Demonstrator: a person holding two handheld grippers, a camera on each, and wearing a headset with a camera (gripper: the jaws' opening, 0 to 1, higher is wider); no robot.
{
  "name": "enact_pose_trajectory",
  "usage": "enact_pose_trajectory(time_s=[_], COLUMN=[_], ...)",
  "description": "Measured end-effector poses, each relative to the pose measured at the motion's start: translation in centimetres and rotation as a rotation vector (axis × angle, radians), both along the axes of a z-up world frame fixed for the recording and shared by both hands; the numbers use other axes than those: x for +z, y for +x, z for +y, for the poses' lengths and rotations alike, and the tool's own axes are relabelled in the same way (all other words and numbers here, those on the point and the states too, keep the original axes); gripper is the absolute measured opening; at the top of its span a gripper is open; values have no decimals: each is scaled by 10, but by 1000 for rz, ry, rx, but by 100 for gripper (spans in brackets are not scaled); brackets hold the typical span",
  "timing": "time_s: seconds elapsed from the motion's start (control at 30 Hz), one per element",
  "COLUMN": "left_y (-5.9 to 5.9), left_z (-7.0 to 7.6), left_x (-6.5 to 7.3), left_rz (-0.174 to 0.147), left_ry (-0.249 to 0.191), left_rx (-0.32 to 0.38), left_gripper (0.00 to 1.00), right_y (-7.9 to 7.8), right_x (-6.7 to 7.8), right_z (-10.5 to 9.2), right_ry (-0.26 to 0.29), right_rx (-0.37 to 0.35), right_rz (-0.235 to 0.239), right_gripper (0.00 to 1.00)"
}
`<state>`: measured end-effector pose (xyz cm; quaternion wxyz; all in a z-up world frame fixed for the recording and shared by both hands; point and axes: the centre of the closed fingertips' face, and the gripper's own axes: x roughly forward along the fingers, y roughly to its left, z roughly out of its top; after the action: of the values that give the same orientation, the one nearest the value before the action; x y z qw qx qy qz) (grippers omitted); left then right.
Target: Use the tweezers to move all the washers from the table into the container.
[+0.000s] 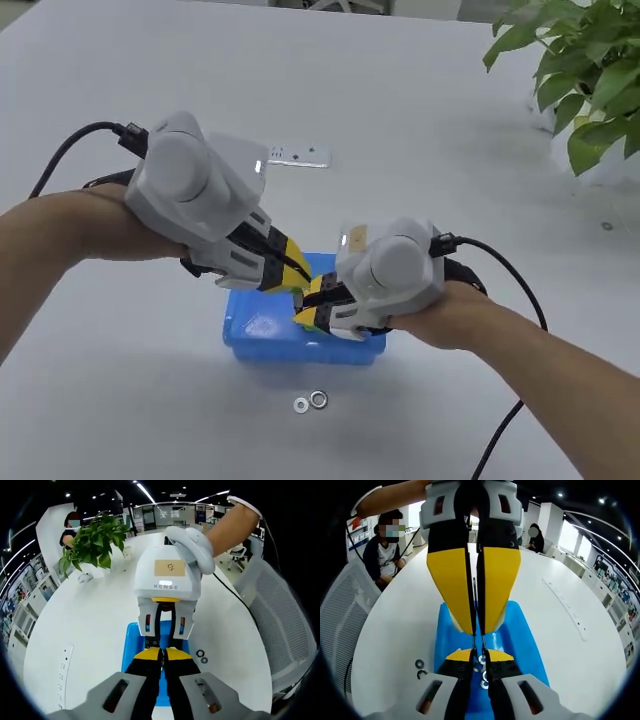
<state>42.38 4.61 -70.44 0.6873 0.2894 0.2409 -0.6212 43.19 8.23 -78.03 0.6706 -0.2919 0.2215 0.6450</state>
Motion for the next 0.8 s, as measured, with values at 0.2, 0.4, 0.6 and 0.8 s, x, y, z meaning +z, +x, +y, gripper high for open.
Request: enact_pose_trajectory(time_s=[0.2,0.4,0.6,0.8], left_y=[-3,-8,-12,-20], left_z=[-2,-3,-4,-7], left_x=[6,14,25,35], left_rz=[-2,-9,-20,-35], left_ry=[-5,-8,-15,-19], left_rx=[1,4,3,2], left_gripper=[5,5,5,5], right_y=[-3,-6,-10,-16], right_x=[6,14,26,36], right_z=[-1,-2,-4,-6], right_ry=[2,9,22,28], right_rx=[-1,-3,-11,-17], right_rz=[-13,-24,-37,-53], right_gripper=[11,11,11,11])
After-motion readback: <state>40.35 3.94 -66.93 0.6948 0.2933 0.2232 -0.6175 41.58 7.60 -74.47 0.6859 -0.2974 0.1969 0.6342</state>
